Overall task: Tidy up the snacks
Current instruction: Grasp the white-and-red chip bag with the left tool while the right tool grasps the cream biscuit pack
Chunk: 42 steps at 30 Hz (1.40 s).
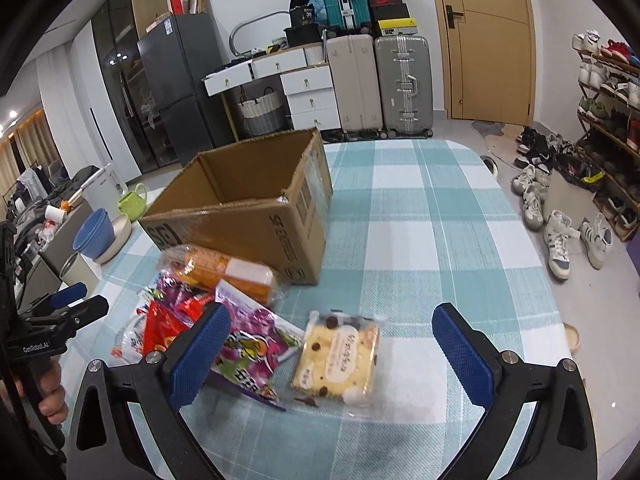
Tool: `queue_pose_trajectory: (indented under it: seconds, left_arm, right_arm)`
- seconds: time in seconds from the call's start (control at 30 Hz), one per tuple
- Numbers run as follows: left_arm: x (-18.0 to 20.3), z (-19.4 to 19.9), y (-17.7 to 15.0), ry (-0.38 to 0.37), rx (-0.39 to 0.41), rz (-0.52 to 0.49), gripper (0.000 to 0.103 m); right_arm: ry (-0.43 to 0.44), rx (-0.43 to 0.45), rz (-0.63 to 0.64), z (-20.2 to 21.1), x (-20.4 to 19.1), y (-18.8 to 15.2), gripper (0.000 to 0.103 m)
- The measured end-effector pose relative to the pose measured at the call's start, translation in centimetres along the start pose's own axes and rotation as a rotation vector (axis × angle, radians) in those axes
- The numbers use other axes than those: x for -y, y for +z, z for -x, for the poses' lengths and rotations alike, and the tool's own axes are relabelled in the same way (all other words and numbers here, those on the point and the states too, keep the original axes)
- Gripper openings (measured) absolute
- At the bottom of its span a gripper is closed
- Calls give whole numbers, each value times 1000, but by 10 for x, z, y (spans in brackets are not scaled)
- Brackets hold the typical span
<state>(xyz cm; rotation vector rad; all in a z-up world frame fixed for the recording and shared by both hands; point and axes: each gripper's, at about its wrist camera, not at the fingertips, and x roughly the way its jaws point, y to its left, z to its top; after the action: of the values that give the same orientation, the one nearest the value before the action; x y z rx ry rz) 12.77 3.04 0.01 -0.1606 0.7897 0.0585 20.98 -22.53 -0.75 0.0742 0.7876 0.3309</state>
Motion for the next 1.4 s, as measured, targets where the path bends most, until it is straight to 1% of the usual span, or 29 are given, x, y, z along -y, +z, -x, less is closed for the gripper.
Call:
queue_pose_trajectory:
  seconds: [0.27,0.5,0.6,0.73,0.87,0.97,1.03,1.1,1.23,1.4]
  left_arm:
    - [5,-19,-18,-19,-81,16,102]
    - [17,-36,-20,-38,-129,11,102]
    - [23,-44,-20,-31,-146,-1,102]
    - [24,-48,-21,-35,-149,-1,102]
    - [15,-48,-22,-60,-161,23,102]
    - [10,-47,-23,-64,-163,23,102]
    - [8,-46,-24,-62,-164,20,102]
    - [8,-46,-24,-63,-167,17,102]
    - [8,-46,-27,-73,-176,10,102]
    - [3,-47,-29,-93,-191,37,102]
  right_arm:
    - [-23,-68,-28,-20,8,-16,102]
    - [-37,-102,-43,-29,20,-29,102]
    - [-43,-115,-49,-33,23,-31,102]
    - [-50,-135,-45,-43,23,-31,102]
    - [-58,-178,-22,-59,18,-30,102]
    - [-71,-207,10,-72,13,-29,102]
    - [-64,-211,16,-77,10,-28,102]
    - [-81,-217,39,-82,6,-27,102]
    - [-82,-219,53,-87,4,-26,102]
    - [-107,-222,55,-87,8,-27,102]
